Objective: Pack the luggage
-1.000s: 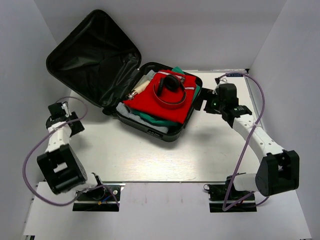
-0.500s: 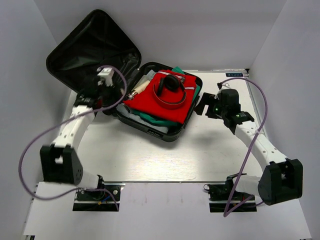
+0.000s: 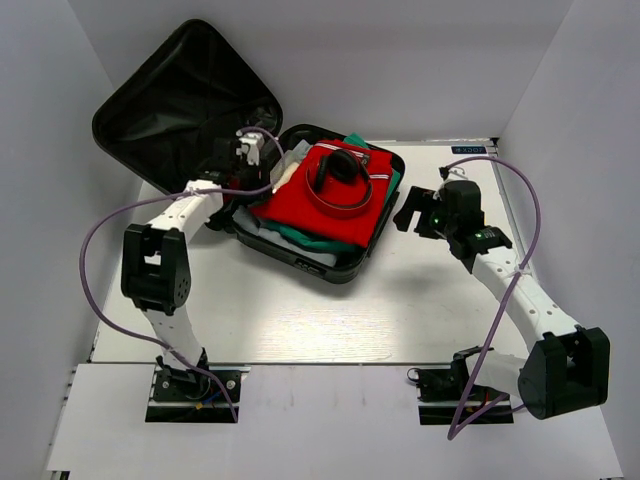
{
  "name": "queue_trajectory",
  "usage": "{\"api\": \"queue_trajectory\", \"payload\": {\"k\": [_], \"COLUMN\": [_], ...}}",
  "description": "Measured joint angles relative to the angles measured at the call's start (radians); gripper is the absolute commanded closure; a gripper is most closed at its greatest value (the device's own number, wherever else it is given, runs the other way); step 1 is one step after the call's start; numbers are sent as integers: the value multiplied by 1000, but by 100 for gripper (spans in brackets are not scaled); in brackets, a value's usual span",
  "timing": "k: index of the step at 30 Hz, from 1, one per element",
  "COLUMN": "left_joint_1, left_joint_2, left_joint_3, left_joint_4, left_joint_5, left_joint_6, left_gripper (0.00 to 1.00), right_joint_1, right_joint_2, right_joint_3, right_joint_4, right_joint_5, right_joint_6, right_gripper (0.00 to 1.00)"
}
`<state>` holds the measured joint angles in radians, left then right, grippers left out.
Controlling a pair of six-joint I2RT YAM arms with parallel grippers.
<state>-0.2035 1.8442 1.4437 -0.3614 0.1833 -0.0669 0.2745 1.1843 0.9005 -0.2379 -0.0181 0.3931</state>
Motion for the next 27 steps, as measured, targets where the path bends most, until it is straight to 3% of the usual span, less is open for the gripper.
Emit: {"api": "queue_trajectory", "payload": {"k": [8, 12, 14, 21, 27], "left_joint_1": [-80, -86, -90, -89, -66], "left_joint_2": [-15, 16, 51, 38, -97], "left_joint_3": [-7, 50, 108, 134, 135], "left_joint_4": [-129, -196, -243, -260, -269], "left_joint_5": [-12, -45, -69, -122, -124], "left_joint_6": [26, 25, 28, 52, 76], "left_gripper": [100, 48, 3, 0, 0], "right_joint_1": [0, 0, 0, 0, 0], "right_joint_2": [-1, -2, -3, -19, -19], "right_joint_3": [-15, -16, -16, -16, -16], "right_joint_4": [0, -1, -1, 1, 7], "right_joint_5": [27, 27, 29, 31, 30], "right_joint_6": [-6, -6, -5, -5, -4], "right_gripper": [10, 10, 10, 10, 10]}}
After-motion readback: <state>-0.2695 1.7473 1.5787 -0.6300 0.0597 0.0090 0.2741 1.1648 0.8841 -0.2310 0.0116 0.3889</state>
